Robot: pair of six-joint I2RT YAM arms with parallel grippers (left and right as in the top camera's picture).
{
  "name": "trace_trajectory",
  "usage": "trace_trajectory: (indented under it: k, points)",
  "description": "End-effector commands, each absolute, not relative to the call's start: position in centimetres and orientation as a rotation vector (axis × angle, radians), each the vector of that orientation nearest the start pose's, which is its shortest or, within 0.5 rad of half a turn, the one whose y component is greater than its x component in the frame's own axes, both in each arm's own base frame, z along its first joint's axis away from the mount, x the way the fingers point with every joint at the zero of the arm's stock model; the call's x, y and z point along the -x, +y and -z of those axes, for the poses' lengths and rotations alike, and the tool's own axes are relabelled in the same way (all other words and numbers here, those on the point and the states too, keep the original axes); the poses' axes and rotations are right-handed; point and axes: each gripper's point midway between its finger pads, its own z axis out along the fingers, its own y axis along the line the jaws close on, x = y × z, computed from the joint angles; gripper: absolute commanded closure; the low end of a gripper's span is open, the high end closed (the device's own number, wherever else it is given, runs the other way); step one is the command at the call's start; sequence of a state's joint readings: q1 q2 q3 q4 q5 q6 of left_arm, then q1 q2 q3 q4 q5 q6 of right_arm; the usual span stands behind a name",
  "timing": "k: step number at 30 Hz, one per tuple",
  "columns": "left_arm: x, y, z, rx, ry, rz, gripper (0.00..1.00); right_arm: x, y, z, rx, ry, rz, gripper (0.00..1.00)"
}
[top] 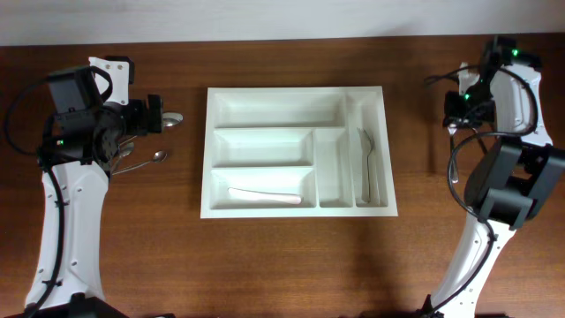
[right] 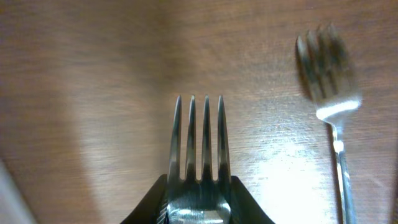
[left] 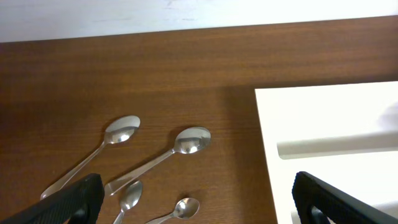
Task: Pack container
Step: 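Lower right gripper and grasp the next silver fork, then carry the fork into the tray's right narrow compartment and release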
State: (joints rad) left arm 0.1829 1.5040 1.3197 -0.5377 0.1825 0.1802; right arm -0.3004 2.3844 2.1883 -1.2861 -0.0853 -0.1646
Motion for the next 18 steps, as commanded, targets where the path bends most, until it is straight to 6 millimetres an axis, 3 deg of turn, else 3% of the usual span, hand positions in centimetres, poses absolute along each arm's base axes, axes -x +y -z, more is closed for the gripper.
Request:
trace_trajectory:
  k: [1,11,18]
  points:
    - [-43.9,5.2,-23.5,-0.103,2.268,-0.001,0.01,-48.7,-10.7,-12.4,-0.183,2.894,-0.09,0.8]
    - [-43.9,5.2,-23.5,-0.103,2.268,-0.001,0.01,-48.3,-2.6,-17.1,-0.146,2.905,-0.141,0.84]
    - [-43.9,5.2,-23.5,-0.103,2.268,-0.001,0.01,-47.5,3.6,-16.6,-0.059,2.95,-0.173,0.88]
